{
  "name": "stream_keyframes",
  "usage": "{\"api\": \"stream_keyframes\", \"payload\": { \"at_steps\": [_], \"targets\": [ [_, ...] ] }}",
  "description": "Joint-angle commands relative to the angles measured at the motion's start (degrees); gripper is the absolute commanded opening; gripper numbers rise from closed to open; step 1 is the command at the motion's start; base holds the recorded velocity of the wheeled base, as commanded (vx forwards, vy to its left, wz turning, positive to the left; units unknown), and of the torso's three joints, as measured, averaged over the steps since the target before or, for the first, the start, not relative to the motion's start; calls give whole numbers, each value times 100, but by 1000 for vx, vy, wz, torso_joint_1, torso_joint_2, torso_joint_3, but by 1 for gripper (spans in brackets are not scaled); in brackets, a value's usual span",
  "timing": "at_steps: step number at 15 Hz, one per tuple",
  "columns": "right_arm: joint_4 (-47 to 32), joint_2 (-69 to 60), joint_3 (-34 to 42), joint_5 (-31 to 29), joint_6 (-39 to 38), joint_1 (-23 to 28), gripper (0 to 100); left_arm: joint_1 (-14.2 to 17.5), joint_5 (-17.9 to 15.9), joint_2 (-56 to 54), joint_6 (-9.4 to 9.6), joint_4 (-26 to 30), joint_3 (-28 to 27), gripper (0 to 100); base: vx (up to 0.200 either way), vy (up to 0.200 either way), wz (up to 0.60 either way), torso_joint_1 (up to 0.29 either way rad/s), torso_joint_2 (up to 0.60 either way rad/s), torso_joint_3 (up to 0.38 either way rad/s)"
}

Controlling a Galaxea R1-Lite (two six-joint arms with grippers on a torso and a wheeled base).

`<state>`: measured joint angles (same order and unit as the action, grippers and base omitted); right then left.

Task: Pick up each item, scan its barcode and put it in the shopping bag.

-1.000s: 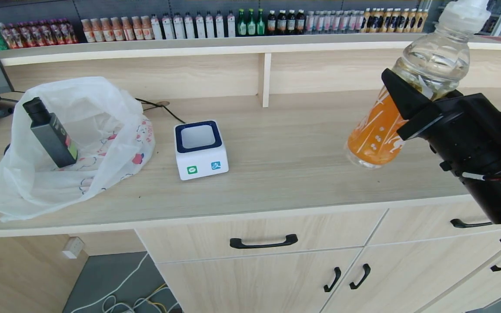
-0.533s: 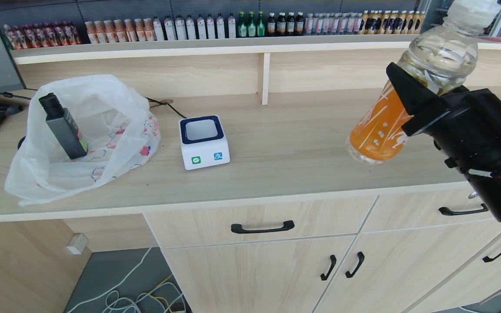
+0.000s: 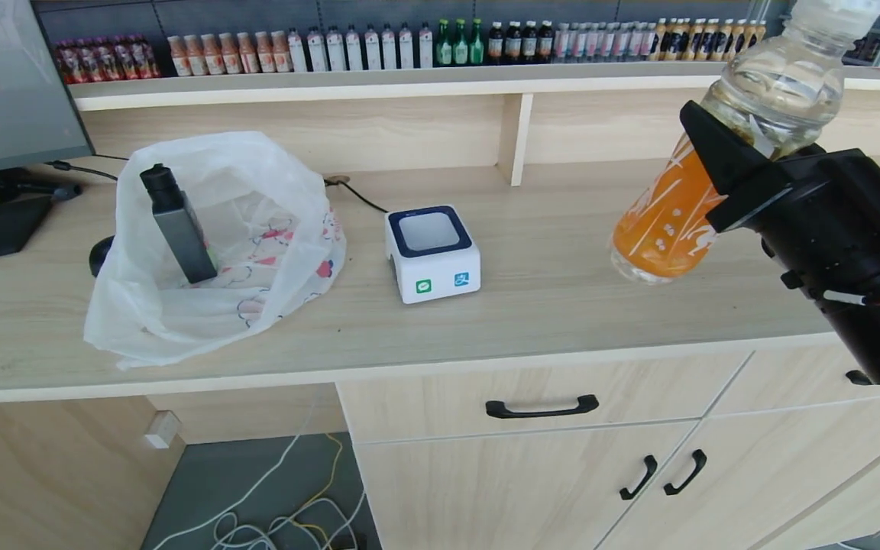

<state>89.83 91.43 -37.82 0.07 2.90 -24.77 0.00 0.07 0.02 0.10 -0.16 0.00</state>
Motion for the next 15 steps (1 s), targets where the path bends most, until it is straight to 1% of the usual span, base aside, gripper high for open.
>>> {"api": "stream_keyframes", "payload": {
  "at_steps": [1,8,12,13,15],
  "targets": [
    [17,33,-42,1,0,-1,0,0,1,-2,-1,-2,0,100,0,200,0,2,12,2],
    [17,33,11,1,-9,-1,0,0,1,-2,-10,-2,0,100,0,200,0,0,2,1],
    [17,-20,196,1,0,-28,0,0,1,-2,8,-2,0,100,0,0,0,0,0,0],
    [17,-81,327,1,0,-107,0,0,1,-2,8,-2,0,100,0,0,0,0,0,0],
    [17,-99,301,-7,-62,-212,0,0,1,-2,8,-2,0,100,0,0,0,0,0,0]
  ]
}}
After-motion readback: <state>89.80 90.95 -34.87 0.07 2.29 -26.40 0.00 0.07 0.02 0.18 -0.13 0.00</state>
